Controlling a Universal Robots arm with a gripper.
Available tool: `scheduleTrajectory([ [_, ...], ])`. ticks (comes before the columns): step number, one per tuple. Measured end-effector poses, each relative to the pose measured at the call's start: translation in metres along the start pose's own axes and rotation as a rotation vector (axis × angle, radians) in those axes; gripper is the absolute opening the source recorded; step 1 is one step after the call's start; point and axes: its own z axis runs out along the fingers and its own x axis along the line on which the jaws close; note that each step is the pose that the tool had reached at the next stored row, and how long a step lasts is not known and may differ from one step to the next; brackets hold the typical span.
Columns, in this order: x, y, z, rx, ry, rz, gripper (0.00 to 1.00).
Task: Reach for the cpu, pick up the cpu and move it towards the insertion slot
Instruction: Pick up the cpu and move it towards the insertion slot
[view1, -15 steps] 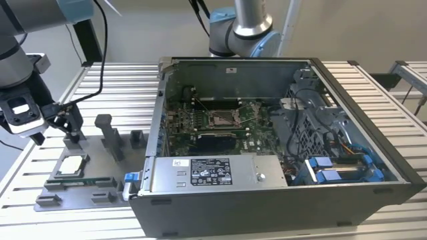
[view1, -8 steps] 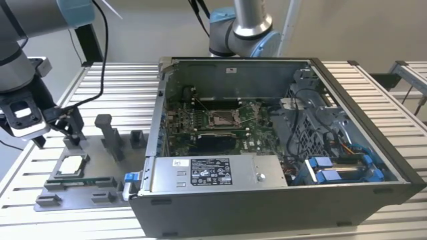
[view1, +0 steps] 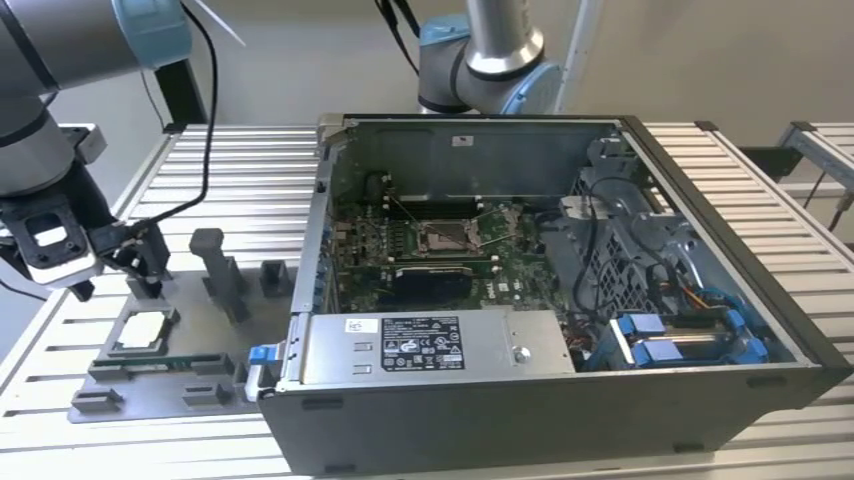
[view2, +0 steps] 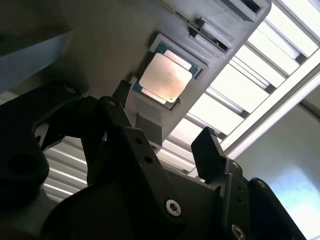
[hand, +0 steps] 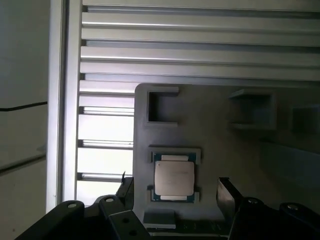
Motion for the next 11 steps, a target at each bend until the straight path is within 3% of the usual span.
scheduleTrajectory([
  [11,0.0002,-0.0019,0.0167,-0.0001,0.0001,0.000,1.00],
])
